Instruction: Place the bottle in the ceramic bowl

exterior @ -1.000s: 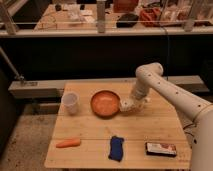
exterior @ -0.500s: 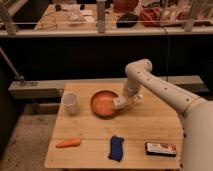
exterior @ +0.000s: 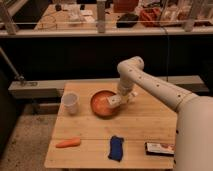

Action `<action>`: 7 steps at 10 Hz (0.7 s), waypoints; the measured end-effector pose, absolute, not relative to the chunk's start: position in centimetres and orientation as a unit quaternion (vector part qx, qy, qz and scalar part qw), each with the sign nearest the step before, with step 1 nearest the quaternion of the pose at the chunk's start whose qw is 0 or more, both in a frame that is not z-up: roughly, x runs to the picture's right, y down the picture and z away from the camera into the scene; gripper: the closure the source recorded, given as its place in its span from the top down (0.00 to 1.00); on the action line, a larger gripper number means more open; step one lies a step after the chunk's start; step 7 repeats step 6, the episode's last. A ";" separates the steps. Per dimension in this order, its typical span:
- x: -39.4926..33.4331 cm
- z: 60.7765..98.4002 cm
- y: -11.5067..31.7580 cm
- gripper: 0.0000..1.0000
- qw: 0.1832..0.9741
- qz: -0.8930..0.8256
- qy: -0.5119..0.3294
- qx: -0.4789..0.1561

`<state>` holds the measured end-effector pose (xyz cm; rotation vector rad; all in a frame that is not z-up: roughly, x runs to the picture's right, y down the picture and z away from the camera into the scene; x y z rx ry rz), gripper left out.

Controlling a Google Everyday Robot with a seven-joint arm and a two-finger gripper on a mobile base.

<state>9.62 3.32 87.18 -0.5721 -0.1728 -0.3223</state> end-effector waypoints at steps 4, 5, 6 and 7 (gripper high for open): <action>8.7 87.4 3.1 0.00 0.940 -0.172 -0.083 -0.281; 8.2 87.4 3.0 0.00 0.940 -0.172 -0.084 -0.281; 8.0 87.5 3.0 0.00 0.940 -0.174 -0.084 -0.280; 8.0 87.5 3.0 0.00 0.940 -0.174 -0.084 -0.280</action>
